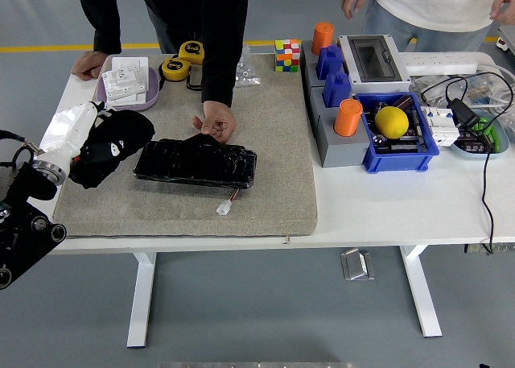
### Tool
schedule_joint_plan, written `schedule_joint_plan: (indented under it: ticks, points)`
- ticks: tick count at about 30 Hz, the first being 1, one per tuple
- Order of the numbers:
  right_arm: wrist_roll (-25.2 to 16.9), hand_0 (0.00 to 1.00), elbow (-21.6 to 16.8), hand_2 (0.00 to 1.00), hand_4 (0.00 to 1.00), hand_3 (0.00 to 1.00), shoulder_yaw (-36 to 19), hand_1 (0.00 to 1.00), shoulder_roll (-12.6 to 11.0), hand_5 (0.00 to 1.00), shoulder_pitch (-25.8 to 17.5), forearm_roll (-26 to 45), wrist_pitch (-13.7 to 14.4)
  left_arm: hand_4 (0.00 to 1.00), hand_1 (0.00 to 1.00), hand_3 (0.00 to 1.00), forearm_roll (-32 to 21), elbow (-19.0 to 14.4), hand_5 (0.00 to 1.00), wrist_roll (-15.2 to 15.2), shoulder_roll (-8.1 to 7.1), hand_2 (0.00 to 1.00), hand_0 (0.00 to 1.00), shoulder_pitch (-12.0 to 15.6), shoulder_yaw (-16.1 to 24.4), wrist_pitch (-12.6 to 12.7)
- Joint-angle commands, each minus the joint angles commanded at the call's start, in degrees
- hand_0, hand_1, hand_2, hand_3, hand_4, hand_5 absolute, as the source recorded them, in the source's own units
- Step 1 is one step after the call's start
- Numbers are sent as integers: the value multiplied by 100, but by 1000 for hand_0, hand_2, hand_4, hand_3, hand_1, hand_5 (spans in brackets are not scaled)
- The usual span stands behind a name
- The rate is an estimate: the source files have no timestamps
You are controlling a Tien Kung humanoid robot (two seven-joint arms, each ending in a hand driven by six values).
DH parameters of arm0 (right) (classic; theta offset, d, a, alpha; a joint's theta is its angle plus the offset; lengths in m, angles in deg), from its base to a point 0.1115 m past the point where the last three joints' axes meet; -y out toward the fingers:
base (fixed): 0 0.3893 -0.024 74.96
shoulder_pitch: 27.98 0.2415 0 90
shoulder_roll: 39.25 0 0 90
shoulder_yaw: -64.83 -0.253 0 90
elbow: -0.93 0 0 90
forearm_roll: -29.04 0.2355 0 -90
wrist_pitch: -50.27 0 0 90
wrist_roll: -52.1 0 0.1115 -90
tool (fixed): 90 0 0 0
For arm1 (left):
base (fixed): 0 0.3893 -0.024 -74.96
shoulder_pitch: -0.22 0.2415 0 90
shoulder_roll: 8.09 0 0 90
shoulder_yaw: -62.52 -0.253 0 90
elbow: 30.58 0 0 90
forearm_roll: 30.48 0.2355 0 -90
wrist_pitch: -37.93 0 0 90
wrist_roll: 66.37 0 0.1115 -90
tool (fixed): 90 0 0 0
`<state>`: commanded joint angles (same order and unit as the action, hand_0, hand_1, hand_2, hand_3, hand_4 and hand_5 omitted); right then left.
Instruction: Pick the rag up,wipe the panel,place it on the desk
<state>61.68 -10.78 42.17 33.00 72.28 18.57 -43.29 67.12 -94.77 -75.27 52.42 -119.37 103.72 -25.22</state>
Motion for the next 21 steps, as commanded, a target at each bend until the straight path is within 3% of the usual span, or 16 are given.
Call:
schedule_joint_plan:
  ticks: [21]
  points:
    - [-10,790,-2,721,998,661,57,691,-33,503,5,19,-9,465,180,552,-17,-53,2,-34,169,549,323,-92,-340,12]
